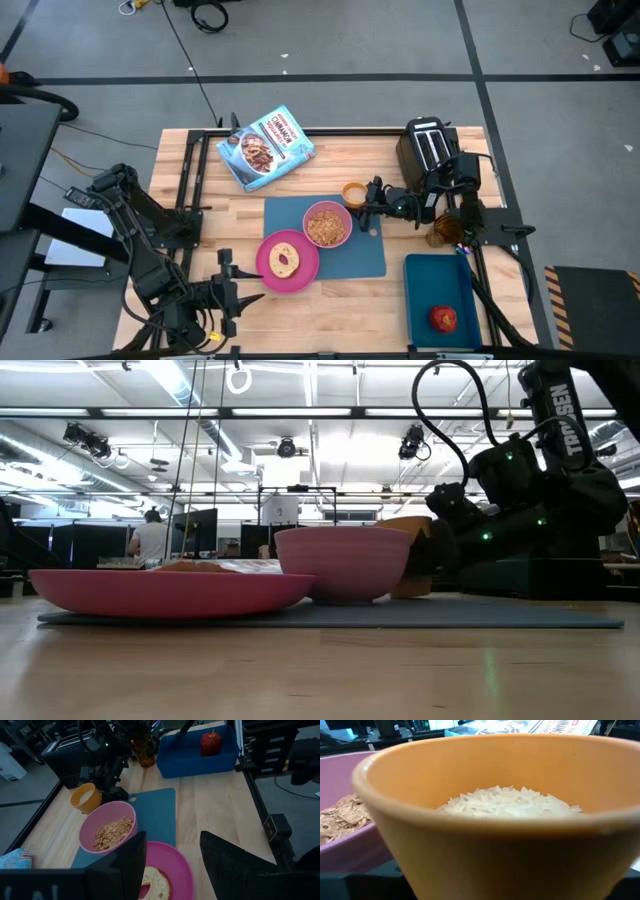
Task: Arrange a breakfast setting
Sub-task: Put the orange cup on the top right of the blue placemat
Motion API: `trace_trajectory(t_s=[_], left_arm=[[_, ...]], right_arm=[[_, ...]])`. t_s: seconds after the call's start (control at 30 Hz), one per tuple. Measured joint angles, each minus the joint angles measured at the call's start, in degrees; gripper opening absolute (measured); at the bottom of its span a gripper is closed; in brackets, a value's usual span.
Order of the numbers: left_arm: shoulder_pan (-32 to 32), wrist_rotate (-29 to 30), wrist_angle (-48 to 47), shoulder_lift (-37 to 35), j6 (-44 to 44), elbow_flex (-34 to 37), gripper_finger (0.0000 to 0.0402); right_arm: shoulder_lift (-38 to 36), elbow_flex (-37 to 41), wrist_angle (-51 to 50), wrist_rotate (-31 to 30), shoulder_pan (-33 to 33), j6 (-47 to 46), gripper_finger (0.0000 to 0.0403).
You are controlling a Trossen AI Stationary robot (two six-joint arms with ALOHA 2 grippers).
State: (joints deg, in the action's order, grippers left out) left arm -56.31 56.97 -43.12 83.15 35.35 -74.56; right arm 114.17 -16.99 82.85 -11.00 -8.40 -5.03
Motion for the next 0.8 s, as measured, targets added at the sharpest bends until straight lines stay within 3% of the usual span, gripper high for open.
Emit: trace_trajectory(t_s=[0.3, 0.8], left_arm=[[0.0, 0.0, 0.0, 0.1, 1.4, 0.0, 0.0192], [0.1, -0.2, -3.2, 0.1, 3.9, 0.0, 0.0192]], right_arm=[[-3.1, 0.1, -5.4, 0.2, 0.0, 0.7, 0.0389], [-20.2, 0.1, -30.6, 0.7, 0.1, -0.4, 0.0392]])
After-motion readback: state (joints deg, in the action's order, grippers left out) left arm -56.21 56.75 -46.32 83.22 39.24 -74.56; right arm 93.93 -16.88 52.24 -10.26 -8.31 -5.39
